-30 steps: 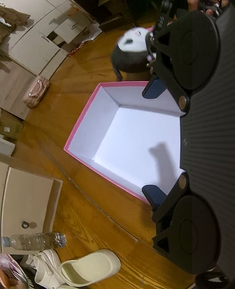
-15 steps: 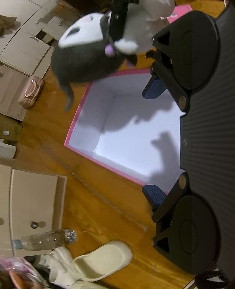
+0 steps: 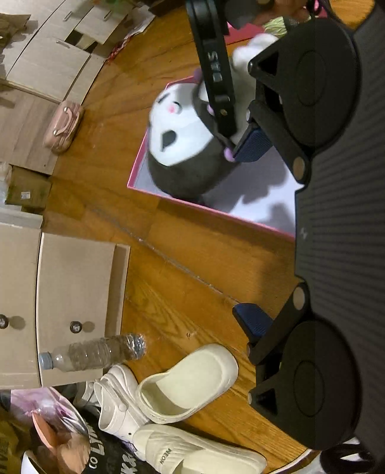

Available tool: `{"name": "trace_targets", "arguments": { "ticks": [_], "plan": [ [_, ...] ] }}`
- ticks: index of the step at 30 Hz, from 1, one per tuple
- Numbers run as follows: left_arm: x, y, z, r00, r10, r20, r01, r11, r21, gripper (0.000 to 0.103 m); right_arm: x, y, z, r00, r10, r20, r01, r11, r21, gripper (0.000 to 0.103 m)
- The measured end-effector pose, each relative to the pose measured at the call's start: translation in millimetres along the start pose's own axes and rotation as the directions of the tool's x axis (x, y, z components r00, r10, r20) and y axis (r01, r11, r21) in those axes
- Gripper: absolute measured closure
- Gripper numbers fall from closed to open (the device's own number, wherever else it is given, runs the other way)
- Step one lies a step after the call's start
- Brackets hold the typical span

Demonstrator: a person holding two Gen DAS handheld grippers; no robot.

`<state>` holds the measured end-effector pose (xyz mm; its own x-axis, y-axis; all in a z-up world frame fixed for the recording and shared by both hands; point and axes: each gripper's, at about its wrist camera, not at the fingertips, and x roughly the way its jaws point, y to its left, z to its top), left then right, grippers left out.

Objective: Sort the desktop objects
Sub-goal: 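Carry the Kuromi plush with the right tool over the open pink box, then lower the Kuromi plush into the box and open the right tool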

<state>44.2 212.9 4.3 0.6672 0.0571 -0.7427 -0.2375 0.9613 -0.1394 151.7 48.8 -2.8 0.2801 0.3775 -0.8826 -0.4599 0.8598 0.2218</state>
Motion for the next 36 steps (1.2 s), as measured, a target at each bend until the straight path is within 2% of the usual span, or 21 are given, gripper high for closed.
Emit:
{"name": "trace_targets", "arguments": {
  "ticks": [2, 5, 9, 13, 17, 21, 27, 33, 36],
  "plan": [
    [4, -1, -3, 1.000, -0.009, -0.009, 0.009, 1.000, -0.001, 0.000, 8, 0, 1, 0.999, -0.014, -0.032, 0.015, 1.000, 0.023, 0.023],
    [11, -3, -9, 1.000, -0.016, -0.023, 0.016, 1.000, 0.003, 0.000, 15, 0, -1, 1.000, -0.025, -0.015, 0.025, 0.999, 0.030, 0.023],
    [21, -9, -16, 0.998, -0.006, -0.063, 0.007, 1.000, 0.009, 0.000, 22, 7, -1, 0.997, -0.078, 0.000, 0.078, 0.997, -0.028, 0.022],
    [19, -12, -17, 0.997, -0.041, -0.058, 0.042, 0.999, 0.017, 0.000, 23, 0, 2, 0.999, -0.045, -0.028, 0.046, 0.998, 0.032, 0.022],
    [18, -14, -17, 0.998, -0.042, -0.053, 0.044, 0.999, 0.024, 0.000, 29, -1, 3, 0.998, -0.045, -0.042, 0.047, 0.998, 0.042, 0.020],
    [19, -13, -16, 0.998, -0.030, -0.063, 0.031, 0.999, 0.022, 0.000, 37, -7, 5, 0.996, 0.012, -0.090, -0.001, 0.993, 0.118, 0.018],
    [21, -9, -15, 0.997, -0.016, -0.070, 0.017, 1.000, 0.008, 0.000, 39, -17, 3, 0.992, 0.078, -0.098, -0.057, 0.979, 0.198, 0.017],
    [22, -12, -16, 0.997, -0.026, -0.075, 0.027, 1.000, 0.012, 0.000, 38, -34, 3, 0.975, 0.201, -0.091, -0.158, 0.924, 0.348, 0.016],
    [23, -13, -16, 0.996, -0.026, -0.080, 0.027, 1.000, 0.013, 0.000, 35, -34, 3, 0.975, 0.203, -0.090, -0.159, 0.920, 0.358, 0.016]
  ]
}}
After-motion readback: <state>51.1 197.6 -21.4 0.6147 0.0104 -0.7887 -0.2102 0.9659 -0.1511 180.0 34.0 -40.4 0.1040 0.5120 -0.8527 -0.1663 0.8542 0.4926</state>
